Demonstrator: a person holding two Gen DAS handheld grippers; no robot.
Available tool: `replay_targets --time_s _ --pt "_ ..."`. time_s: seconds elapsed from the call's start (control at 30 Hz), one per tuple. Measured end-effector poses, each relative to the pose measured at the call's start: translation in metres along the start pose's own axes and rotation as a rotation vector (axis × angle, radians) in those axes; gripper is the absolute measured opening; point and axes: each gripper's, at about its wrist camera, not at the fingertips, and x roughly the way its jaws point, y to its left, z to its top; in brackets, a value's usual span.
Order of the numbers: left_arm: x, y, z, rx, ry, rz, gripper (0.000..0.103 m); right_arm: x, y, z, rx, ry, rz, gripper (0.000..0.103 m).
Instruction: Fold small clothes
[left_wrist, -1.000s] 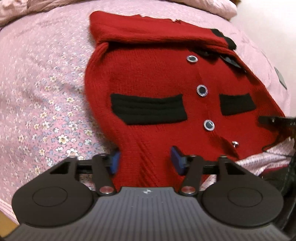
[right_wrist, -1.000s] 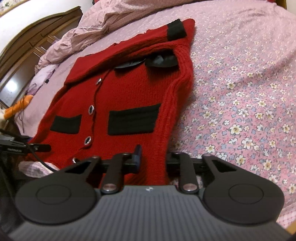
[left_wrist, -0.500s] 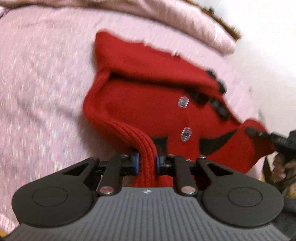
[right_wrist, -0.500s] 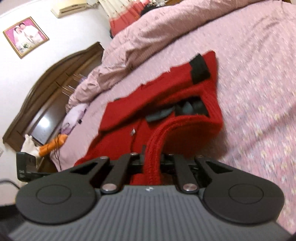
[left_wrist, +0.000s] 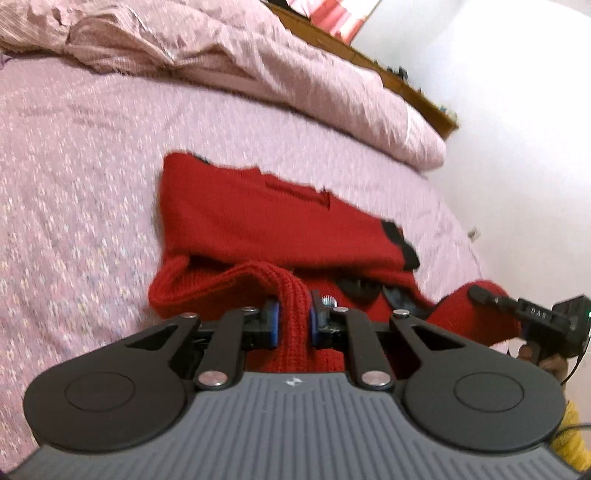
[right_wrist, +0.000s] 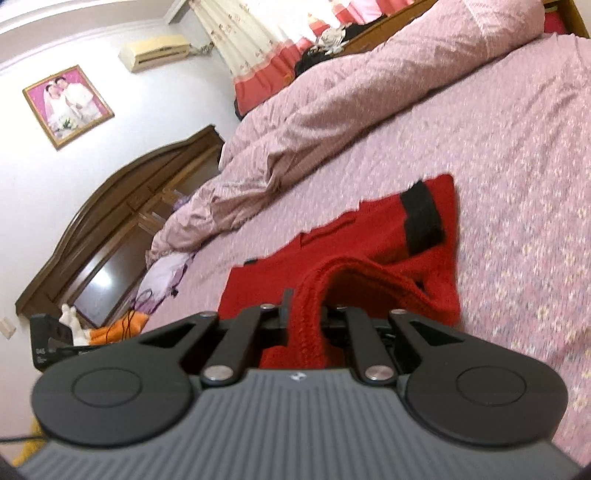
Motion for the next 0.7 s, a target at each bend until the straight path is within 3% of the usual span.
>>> replay_targets --time_s 0.37,0.7 --pt "-0.006 0.012 0.047 -0.099 -0.129 -0.015 0.017 0.008 -0.017 0.034 0.076 -0.109 0.035 0.01" --pt "0.039 0.026 0.095 -0.128 -0.158 0.05 0.017 0.043 -0.045 0.061 0.194 -0.137 0.024 0.01"
